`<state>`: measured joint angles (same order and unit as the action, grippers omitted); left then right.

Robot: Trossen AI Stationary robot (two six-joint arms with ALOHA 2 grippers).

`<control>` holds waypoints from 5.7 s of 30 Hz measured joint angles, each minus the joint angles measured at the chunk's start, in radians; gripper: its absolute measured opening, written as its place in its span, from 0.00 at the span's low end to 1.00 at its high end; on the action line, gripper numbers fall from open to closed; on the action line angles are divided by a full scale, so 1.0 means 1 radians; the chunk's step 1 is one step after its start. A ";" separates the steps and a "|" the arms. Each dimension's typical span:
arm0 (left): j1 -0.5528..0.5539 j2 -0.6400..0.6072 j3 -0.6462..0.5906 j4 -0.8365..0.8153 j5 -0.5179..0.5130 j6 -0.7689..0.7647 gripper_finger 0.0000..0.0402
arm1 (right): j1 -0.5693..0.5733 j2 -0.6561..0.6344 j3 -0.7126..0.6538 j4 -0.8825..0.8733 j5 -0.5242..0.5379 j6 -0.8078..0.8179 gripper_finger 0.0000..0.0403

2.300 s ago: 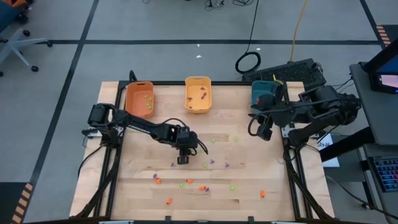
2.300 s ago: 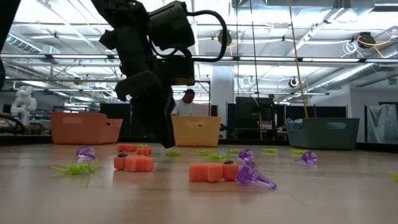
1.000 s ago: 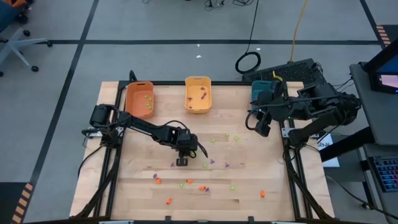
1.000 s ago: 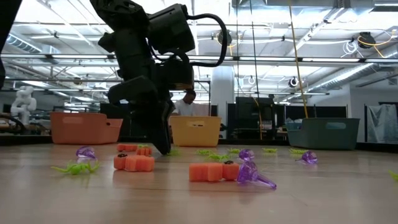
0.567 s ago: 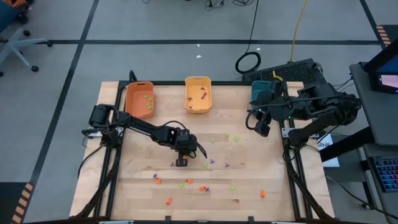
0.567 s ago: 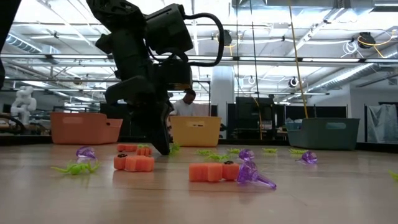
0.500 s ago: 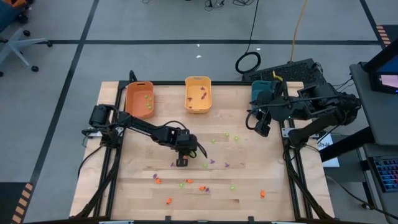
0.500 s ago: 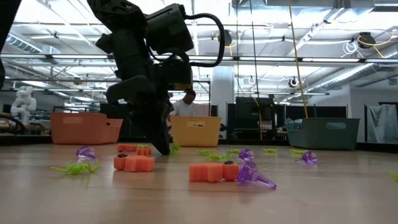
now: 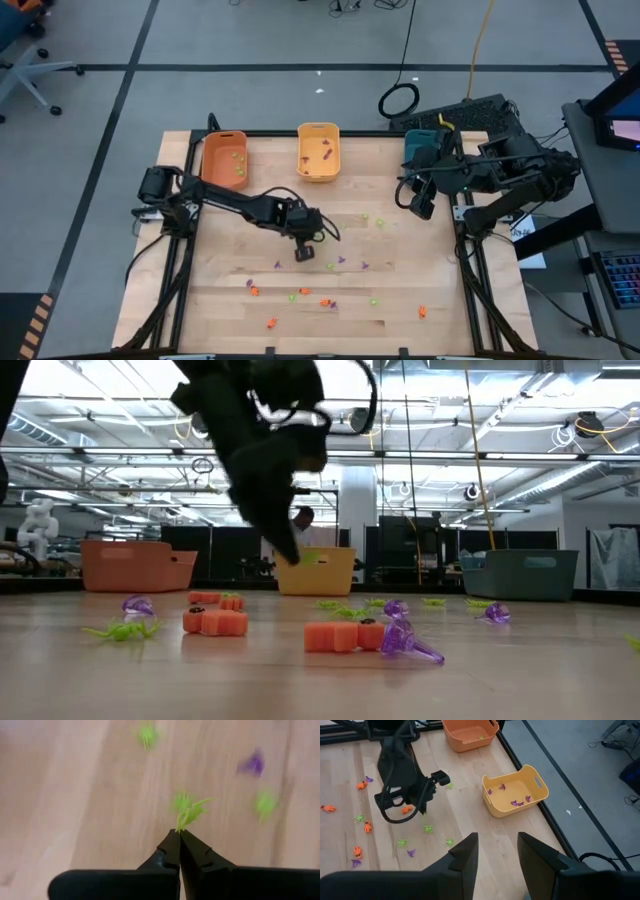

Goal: Sort Halloween decoration
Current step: Put the green spider toy into the orange bin

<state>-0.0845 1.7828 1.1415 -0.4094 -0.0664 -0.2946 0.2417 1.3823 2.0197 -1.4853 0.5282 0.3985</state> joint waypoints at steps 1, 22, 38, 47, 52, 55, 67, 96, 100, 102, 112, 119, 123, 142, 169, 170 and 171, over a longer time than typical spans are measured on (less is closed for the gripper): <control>0.000 -0.019 0.002 -0.002 -0.007 -0.026 0.00 | 0.000 0.000 0.000 0.000 0.000 0.000 0.31; 0.005 -0.485 0.111 -0.007 -0.198 -0.142 0.00 | -0.046 0.000 0.000 0.015 -0.002 -0.014 0.31; 0.006 -0.671 0.110 -0.009 -0.267 -0.113 0.00 | -0.053 0.000 0.000 0.038 -0.003 0.054 0.31; 0.006 -0.694 0.110 -0.002 -0.284 0.222 0.00 | -0.053 0.000 0.000 0.041 -0.004 0.078 0.31; 0.006 -0.694 0.110 0.046 -0.277 0.657 0.00 | -0.053 0.000 0.000 0.041 -0.004 0.075 0.31; 0.006 -0.694 0.110 0.076 -0.276 0.794 0.00 | -0.053 0.000 0.000 0.041 -0.004 0.072 0.31; 0.006 -0.694 0.110 0.172 -0.252 0.979 0.00 | -0.053 0.000 0.000 0.042 0.000 0.096 0.31; 0.006 -0.694 0.110 0.112 -0.394 0.654 0.00 | -0.053 0.000 0.000 0.045 0.001 0.166 0.31; 0.006 -0.694 0.110 0.084 -0.465 0.511 0.00 | -0.053 0.000 0.000 0.045 0.001 0.166 0.31; 0.006 -0.694 0.110 0.058 -0.492 0.439 0.00 | -0.053 0.000 0.000 0.045 0.000 0.165 0.31; 0.082 -0.696 0.110 -0.239 -0.467 0.144 0.00 | -0.053 0.000 0.000 0.045 0.000 0.135 0.31; 0.243 -0.698 0.110 -0.426 -0.294 0.072 0.00 | -0.053 0.000 0.000 0.044 0.000 0.128 0.31; 0.366 -0.698 0.110 -0.525 -0.221 0.047 0.00 | -0.053 0.000 0.000 0.044 0.000 0.134 0.31; 0.811 -0.642 0.009 -0.723 -0.155 0.091 0.00 | -0.052 0.047 0.000 0.054 -0.004 0.166 0.31; 0.941 -0.425 -0.222 -0.658 -0.331 -0.136 0.02 | -0.050 0.089 0.000 0.145 -0.066 0.270 0.31; 0.944 -0.425 -0.222 -0.640 -0.330 -0.125 0.03 | -0.050 0.089 0.000 0.147 -0.066 0.271 0.31; 0.947 -0.425 -0.222 -0.628 -0.325 -0.115 0.06 | -0.050 0.089 0.000 0.148 -0.066 0.271 0.31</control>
<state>0.8626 1.3575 0.9199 -1.0374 -0.3914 -0.4097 0.1913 1.4708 2.0197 -1.3370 0.4625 0.6693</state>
